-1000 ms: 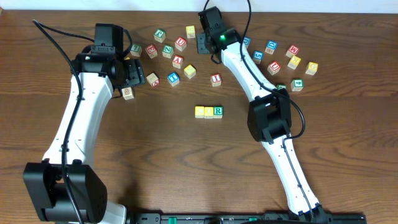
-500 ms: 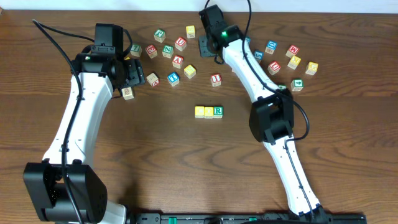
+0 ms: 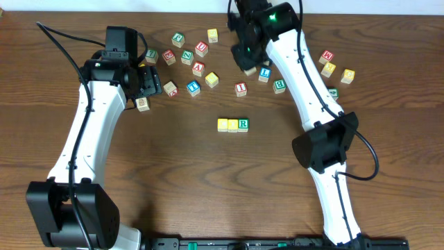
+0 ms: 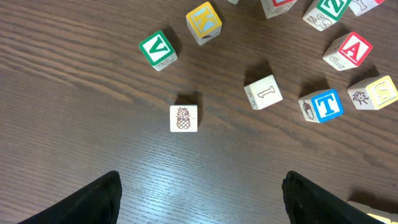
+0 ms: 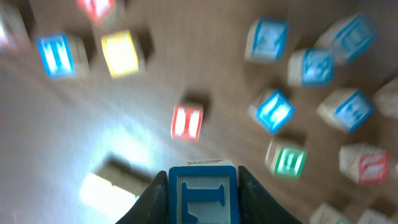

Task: Spell out CORL

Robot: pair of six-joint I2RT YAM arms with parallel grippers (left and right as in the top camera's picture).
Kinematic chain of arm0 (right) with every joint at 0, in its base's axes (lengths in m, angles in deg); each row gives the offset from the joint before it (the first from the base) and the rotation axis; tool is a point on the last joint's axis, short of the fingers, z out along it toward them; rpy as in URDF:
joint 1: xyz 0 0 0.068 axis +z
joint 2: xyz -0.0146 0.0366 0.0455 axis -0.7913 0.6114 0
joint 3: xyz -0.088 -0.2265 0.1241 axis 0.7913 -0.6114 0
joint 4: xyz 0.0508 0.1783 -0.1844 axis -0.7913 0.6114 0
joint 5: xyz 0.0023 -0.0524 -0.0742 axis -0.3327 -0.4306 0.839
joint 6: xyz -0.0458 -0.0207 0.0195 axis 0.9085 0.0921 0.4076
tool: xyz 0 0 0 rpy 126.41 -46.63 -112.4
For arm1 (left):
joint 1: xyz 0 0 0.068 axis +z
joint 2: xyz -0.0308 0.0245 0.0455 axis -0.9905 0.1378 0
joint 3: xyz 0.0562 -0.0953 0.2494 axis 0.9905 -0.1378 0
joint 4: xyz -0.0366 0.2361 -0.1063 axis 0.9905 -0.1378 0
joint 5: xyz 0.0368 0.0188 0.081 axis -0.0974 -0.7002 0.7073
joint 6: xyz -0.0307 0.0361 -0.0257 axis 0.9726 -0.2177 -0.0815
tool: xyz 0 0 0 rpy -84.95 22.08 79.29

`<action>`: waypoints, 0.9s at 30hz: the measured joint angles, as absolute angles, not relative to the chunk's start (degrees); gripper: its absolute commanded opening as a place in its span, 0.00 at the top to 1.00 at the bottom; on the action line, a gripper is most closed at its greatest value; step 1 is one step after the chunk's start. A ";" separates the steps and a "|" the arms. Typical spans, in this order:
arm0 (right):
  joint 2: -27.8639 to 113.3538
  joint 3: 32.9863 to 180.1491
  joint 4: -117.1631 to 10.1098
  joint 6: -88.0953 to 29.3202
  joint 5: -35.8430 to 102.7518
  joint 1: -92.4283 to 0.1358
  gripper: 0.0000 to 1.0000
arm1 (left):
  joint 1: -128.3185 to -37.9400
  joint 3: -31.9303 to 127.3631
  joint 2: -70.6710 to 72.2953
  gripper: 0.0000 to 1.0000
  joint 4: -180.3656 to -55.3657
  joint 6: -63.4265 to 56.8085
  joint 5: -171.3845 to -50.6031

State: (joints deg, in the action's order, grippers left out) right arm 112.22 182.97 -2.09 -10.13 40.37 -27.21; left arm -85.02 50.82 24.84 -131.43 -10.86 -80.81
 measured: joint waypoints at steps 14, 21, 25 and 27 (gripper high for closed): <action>113.16 170.86 3.60 -6.20 39.72 -27.21 0.74 | -85.02 50.82 24.84 0.18 -131.41 -10.84 -80.81; 113.27 166.29 2.59 -5.76 39.69 -27.38 0.72 | -85.02 50.82 24.84 0.18 -131.43 -10.84 -80.81; 113.27 165.85 1.98 -4.43 39.13 -27.49 0.71 | -85.02 50.82 24.84 0.18 -131.43 -10.84 -80.81; 113.27 165.64 1.52 -3.75 38.67 -27.56 0.71 | -85.02 50.82 24.84 0.18 -131.43 -10.86 -80.81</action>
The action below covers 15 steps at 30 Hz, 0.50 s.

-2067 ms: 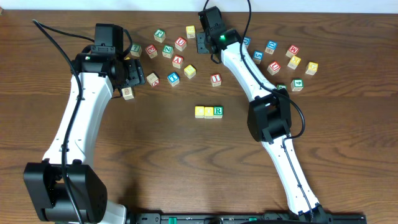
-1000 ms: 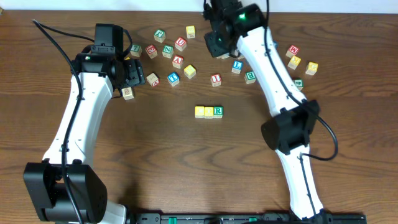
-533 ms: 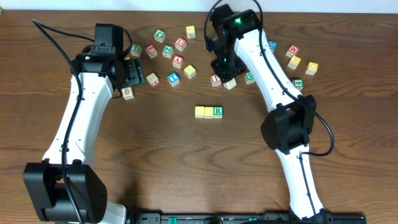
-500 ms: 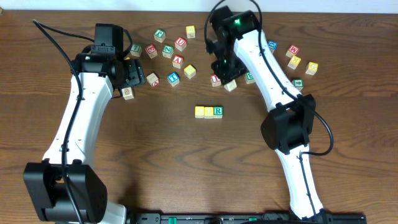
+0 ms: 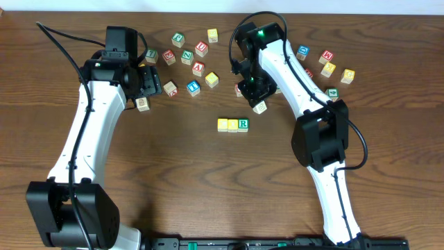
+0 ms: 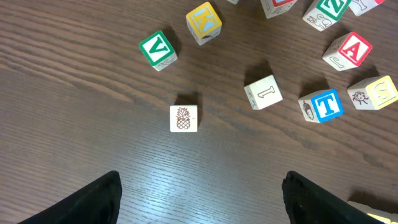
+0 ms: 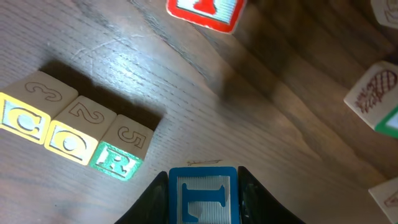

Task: Spell out CORL

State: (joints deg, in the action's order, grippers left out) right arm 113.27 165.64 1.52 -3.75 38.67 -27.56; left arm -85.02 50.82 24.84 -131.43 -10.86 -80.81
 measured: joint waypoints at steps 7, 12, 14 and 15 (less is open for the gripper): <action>113.29 164.13 -0.73 -1.65 38.19 -27.58 0.71 | -85.02 50.82 24.84 0.18 -131.43 -10.86 -80.81; 113.29 161.59 -3.88 -0.03 38.06 -27.60 0.71 | -85.02 50.82 24.84 0.18 -131.41 -10.86 -80.81; 113.35 161.20 -4.34 0.23 38.03 -27.64 0.71 | -85.02 50.82 24.84 0.18 -131.41 -10.86 -80.81; 113.35 161.18 -4.58 0.36 38.03 -27.71 0.71 | -85.02 50.82 24.84 0.18 -131.43 -10.84 -80.81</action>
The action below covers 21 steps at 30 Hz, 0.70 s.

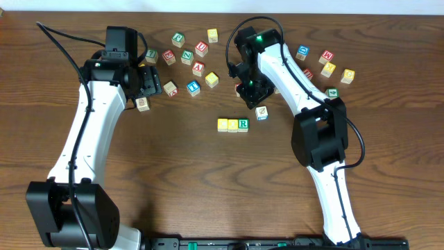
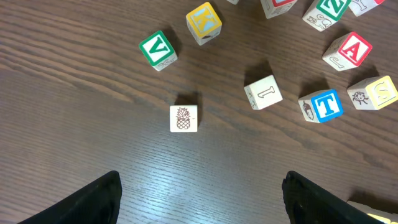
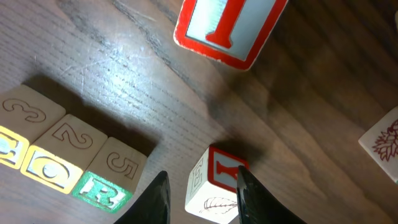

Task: Spell out CORL

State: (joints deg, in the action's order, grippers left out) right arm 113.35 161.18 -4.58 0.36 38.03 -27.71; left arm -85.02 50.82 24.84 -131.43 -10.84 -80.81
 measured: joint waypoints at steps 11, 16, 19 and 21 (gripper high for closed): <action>113.22 161.29 -4.77 -0.80 36.13 -28.21 0.67 | -85.02 50.82 24.84 0.18 -131.43 -10.86 -80.81; 109.14 161.29 -4.40 -4.89 35.80 -28.50 0.63 | -85.02 50.82 24.84 0.18 -131.41 -10.86 -80.79; 103.17 161.31 -3.59 -7.95 36.02 -28.96 0.62 | -85.02 50.82 24.84 0.18 -131.41 -10.86 -80.79; 98.36 161.72 -2.06 -10.66 37.16 -29.57 0.62 | -85.02 50.82 24.84 0.18 -131.43 -10.86 -80.79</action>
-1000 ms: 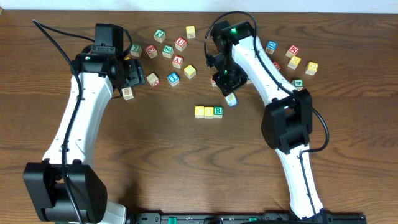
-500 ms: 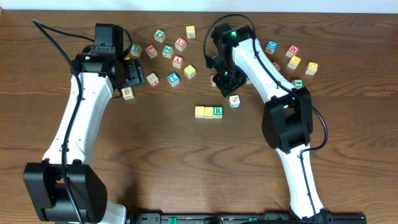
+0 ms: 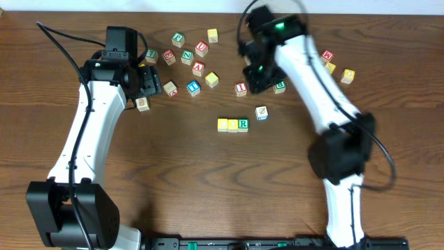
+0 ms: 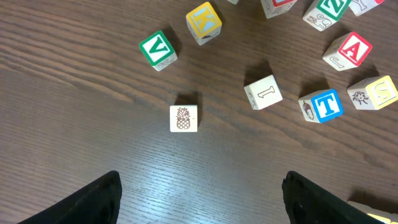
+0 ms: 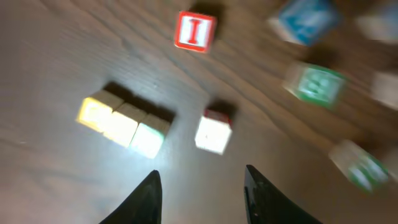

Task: Spell out CORL

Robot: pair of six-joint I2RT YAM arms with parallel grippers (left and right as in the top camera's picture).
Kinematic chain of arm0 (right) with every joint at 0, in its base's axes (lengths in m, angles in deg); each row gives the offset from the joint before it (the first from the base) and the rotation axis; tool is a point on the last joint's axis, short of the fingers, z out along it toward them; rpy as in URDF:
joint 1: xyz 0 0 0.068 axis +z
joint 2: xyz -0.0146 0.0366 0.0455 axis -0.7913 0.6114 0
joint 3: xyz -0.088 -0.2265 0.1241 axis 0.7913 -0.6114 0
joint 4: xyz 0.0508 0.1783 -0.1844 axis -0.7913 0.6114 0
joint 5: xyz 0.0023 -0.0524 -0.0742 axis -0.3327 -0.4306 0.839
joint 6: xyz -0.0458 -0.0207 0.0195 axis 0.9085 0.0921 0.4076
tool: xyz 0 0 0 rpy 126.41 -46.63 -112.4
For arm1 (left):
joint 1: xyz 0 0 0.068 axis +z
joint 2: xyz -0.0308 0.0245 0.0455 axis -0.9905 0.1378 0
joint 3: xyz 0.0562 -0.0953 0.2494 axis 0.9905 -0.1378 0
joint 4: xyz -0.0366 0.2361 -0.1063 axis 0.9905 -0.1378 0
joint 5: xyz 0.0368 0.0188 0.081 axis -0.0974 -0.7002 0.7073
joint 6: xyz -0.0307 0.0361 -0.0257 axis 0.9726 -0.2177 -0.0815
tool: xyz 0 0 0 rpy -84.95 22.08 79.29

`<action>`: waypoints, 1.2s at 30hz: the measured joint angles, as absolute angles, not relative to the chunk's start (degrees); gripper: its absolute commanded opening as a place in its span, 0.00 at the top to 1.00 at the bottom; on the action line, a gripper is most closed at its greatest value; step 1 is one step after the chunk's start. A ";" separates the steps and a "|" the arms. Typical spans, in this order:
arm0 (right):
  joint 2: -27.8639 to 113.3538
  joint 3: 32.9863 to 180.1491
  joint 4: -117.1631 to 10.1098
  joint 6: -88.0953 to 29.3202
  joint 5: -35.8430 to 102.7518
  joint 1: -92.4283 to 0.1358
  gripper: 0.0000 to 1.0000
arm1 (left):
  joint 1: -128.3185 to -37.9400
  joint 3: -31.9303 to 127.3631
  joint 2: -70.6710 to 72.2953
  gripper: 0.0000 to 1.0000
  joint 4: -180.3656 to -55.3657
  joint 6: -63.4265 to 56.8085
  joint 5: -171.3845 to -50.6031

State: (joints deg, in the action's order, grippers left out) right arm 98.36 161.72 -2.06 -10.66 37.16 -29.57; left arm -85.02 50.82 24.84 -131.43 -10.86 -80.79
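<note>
Three blocks C (image 3: 223, 124), O (image 3: 233, 124) and R (image 3: 243, 124) lie in a row mid-table; the blurred right wrist view shows this row (image 5: 121, 124). The block that was carried (image 3: 261, 112) rests tilted, just right of R and slightly farther back, apart from it; it also appears in the right wrist view (image 5: 213, 134). My right gripper (image 3: 258, 76) (image 5: 202, 186) hangs open and empty, raised behind it. My left gripper (image 3: 147, 81) (image 4: 200, 186) is open over bare wood near a pineapple block (image 4: 184, 118).
Loose letter blocks are scattered along the far side: a red I (image 5: 196, 31), green V (image 4: 157, 48), yellow K (image 4: 203, 20), blue T (image 4: 323, 106), red A (image 4: 351, 51) and several more at the far right (image 3: 328, 68).
My right gripper has risen and drawn back toward the far side, leaving the released block on the table beside R. The left arm has not moved.
My right gripper held a blue-lettered block above the scattered blocks, then held it low just right of the C, O, R row. Then its jaws stood open with the block on the table. Now the gripper is raised clear. The left gripper stayed open throughout.
</note>
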 measured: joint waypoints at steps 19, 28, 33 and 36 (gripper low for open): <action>94.84 138.64 -14.98 -23.33 40.46 -30.75 0.46 | -85.02 50.82 24.84 0.18 -131.43 -10.86 -80.44; 94.84 130.18 -23.86 -25.76 40.46 -29.13 0.48 | -85.02 50.82 24.84 0.18 -131.38 -10.86 -80.42; 94.84 126.45 -27.79 -27.55 40.48 -28.39 0.53 | -85.02 50.82 24.84 0.18 -131.25 -10.86 -80.42; 94.84 124.79 -29.89 -28.67 40.92 -28.37 0.55 | -85.02 50.82 24.84 0.18 -131.25 -10.86 -80.42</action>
